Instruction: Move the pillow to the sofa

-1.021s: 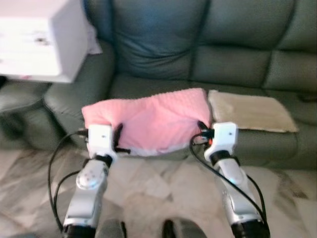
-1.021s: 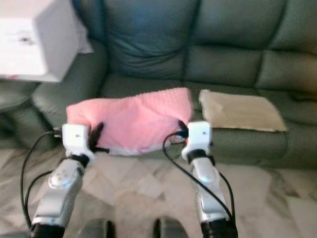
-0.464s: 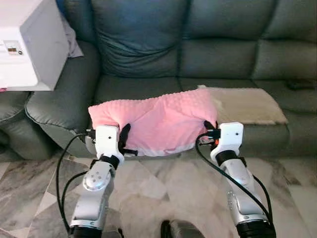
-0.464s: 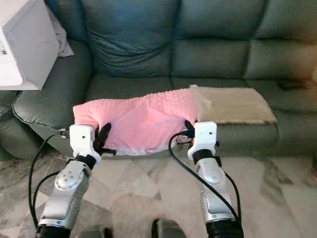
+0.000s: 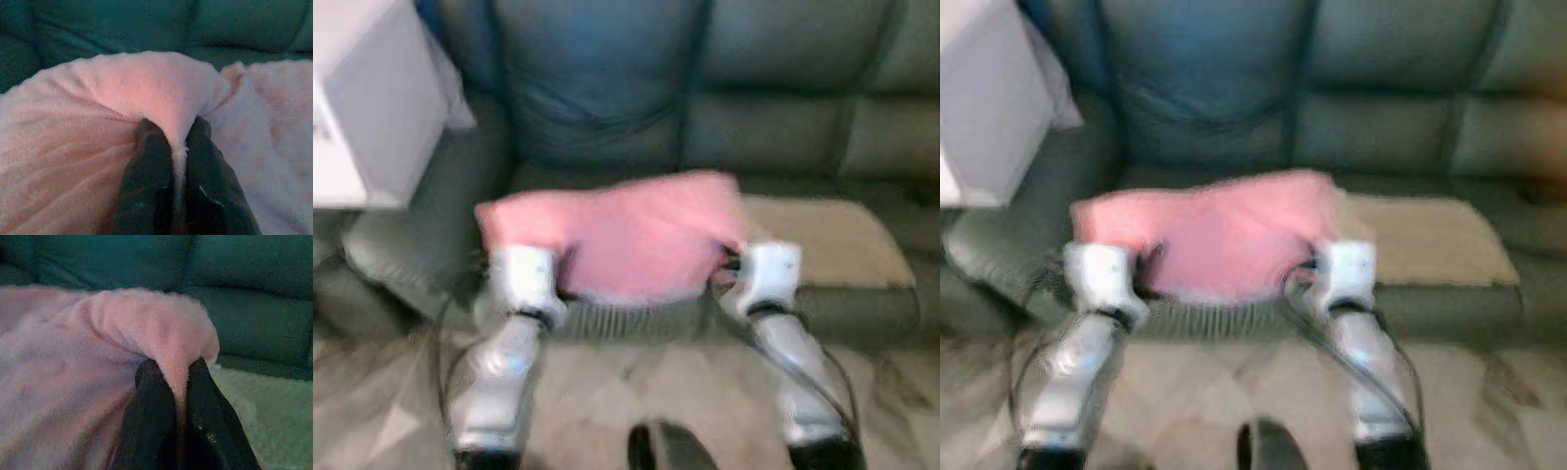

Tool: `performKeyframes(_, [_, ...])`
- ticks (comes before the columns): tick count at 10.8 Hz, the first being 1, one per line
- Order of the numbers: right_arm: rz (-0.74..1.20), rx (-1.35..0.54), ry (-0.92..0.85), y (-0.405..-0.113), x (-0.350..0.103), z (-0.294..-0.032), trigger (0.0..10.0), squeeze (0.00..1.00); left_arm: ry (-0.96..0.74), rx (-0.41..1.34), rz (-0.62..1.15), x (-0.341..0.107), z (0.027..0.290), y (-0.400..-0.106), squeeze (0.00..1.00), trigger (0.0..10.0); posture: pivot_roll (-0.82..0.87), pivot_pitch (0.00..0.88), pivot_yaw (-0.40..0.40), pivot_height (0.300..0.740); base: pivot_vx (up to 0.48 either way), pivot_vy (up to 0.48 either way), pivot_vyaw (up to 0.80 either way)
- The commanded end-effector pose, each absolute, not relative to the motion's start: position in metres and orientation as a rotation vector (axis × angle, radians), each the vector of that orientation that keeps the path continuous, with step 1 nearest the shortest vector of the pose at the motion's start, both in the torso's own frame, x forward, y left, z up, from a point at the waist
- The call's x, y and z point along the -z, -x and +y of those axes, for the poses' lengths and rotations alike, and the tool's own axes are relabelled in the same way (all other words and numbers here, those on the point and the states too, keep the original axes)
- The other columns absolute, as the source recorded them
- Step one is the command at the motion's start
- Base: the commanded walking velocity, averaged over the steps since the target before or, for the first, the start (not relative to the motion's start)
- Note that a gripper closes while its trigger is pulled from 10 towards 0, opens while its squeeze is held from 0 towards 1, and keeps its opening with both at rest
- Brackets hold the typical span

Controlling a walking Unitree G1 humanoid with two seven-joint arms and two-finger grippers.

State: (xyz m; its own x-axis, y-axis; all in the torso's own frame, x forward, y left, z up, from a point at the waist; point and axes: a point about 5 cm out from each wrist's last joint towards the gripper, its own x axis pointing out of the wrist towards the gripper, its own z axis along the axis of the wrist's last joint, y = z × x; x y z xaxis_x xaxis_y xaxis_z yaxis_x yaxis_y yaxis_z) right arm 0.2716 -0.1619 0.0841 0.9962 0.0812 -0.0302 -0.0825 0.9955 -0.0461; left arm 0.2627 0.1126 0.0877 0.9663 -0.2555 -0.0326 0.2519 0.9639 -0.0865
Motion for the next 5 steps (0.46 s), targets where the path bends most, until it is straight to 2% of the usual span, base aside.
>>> performKeyframes(1, [-0.014, -0.115, 0.037, -0.2745, -0.0927, -0.1511, 10.0, 0.0, 0.07, 0.242, 0.017, -0.093, 0.1207, -0.2634, 0.0, 10.0, -0.05, 0.106, -0.07, 0.74, 0.469, 0.0, 0.0])
performKeyframes(5, [-0.006, -0.119, 0.041, -0.274, -0.0912, -0.1522, 10.0, 0.0, 0.08, 0.242, 0.032, -0.0904, 0.1166, -0.2637, 0.0, 10.0, -0.05, 0.106, -0.076, 0.74, 0.0, 0.0, 0.0])
